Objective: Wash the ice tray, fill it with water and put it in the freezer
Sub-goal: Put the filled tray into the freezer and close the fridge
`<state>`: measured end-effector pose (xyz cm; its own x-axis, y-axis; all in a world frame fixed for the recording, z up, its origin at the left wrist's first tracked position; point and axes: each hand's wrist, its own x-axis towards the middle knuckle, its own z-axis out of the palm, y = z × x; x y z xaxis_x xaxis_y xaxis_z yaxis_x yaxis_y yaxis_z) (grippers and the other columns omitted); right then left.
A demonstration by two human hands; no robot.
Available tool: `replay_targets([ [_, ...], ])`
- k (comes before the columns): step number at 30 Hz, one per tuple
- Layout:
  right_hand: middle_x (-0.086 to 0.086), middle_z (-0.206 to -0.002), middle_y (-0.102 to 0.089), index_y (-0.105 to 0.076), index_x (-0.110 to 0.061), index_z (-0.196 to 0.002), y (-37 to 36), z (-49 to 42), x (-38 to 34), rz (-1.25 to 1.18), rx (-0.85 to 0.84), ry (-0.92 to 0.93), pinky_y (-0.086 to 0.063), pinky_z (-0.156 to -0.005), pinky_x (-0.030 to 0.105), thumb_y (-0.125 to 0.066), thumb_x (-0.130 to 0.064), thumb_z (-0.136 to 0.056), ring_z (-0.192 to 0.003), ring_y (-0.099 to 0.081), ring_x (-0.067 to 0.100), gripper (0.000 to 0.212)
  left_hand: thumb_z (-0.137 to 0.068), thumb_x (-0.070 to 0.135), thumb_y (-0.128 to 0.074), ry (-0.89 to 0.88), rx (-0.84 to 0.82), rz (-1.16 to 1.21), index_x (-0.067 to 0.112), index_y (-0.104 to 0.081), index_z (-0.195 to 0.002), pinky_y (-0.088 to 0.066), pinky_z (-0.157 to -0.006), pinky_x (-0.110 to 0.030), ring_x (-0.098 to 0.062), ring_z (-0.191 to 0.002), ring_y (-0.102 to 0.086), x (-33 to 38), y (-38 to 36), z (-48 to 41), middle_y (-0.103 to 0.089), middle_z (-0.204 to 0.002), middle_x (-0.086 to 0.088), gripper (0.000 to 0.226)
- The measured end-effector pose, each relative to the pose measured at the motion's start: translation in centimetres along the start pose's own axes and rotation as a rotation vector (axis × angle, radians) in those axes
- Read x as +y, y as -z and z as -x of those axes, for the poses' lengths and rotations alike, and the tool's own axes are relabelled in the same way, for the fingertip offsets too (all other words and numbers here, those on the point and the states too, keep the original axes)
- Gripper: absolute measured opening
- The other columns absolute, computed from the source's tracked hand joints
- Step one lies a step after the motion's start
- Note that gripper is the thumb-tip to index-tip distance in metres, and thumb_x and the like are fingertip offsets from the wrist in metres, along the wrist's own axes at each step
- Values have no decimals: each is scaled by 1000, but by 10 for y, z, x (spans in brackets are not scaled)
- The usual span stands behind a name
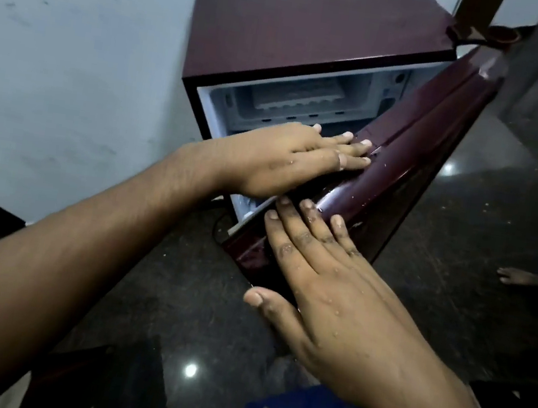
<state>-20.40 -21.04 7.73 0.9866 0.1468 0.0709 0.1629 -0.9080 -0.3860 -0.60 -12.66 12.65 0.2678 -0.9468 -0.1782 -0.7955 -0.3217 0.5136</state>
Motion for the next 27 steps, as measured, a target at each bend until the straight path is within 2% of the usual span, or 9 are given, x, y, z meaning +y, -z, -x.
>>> replay_targets([
  [2,-6,-174,16,5,-24,-167,-3,-19,-3,4,-46,17,15,-129,36,-4,-71,-101,-156,28,8,82,-111,37,-24,43,35,-16,27,-47,-159,-4,-134,-30,-1,-161,-16,-14,10,3,-29,-173,11,55],
  [4,-6,-174,15,3,-23,-168,-8,-41,-5,12,-25,24,14,-129,37,-9,-69,-103,-157,26,9,80,-115,35,-23,123,105,-54,26,-43,-161,-4,-134,-30,-7,-163,-13,-33,19,7,-27,-174,7,52],
  [10,3,-175,12,2,-16,-168,-30,-88,-6,93,60,67,12,-128,38,-16,-66,-105,-160,20,19,83,-113,56,-5,568,284,-138,22,-18,-170,-1,-129,-32,-20,-165,-6,-92,60,11,-12,-178,-4,68],
  [14,10,-175,9,0,-9,-167,-56,-120,-7,154,179,51,3,-131,47,-22,-63,-107,-161,15,26,84,-92,85,8,728,338,0,24,-34,-167,-8,-134,-47,-24,-164,-22,-140,99,7,-28,-175,-4,105],
  [16,12,-175,8,-3,-7,-167,-70,-139,-7,142,270,42,0,-132,50,-29,-58,-109,-161,15,28,82,-93,84,8,723,318,79,24,-37,-166,-9,-134,-46,-20,-162,-25,-157,113,5,-31,-173,3,105],
  [19,16,-175,-7,-18,-2,-165,-92,-157,-10,-85,454,-4,-7,-131,53,-46,-42,-109,-163,4,31,74,-94,84,7,724,282,83,26,-44,-163,-7,-134,-45,-17,-163,-23,-169,122,2,-32,-173,7,103],
  [22,13,-168,-28,-39,-11,-156,-130,-154,-15,-436,728,-85,-25,-127,48,-58,-33,-103,-158,-22,34,61,-94,85,5,729,296,80,25,-55,-155,-7,-133,-45,-17,-161,-26,-180,130,0,-39,-170,6,105],
  [24,0,-158,-31,-37,-21,-150,-157,-150,-20,-659,742,-233,-34,-121,40,-59,-41,-101,-150,-33,22,58,-93,87,3,733,294,115,25,-60,-152,-7,-132,-46,-16,-161,-26,-185,135,-1,-40,-170,7,107],
  [27,-14,-143,-38,-31,-30,-151,-188,-162,-25,-825,580,-448,-36,-116,37,-47,-61,-100,-137,-34,-3,62,-91,88,3,727,263,159,18,-56,-155,-10,-134,-48,-19,-160,-31,-185,143,-5,-44,-167,4,112],
])
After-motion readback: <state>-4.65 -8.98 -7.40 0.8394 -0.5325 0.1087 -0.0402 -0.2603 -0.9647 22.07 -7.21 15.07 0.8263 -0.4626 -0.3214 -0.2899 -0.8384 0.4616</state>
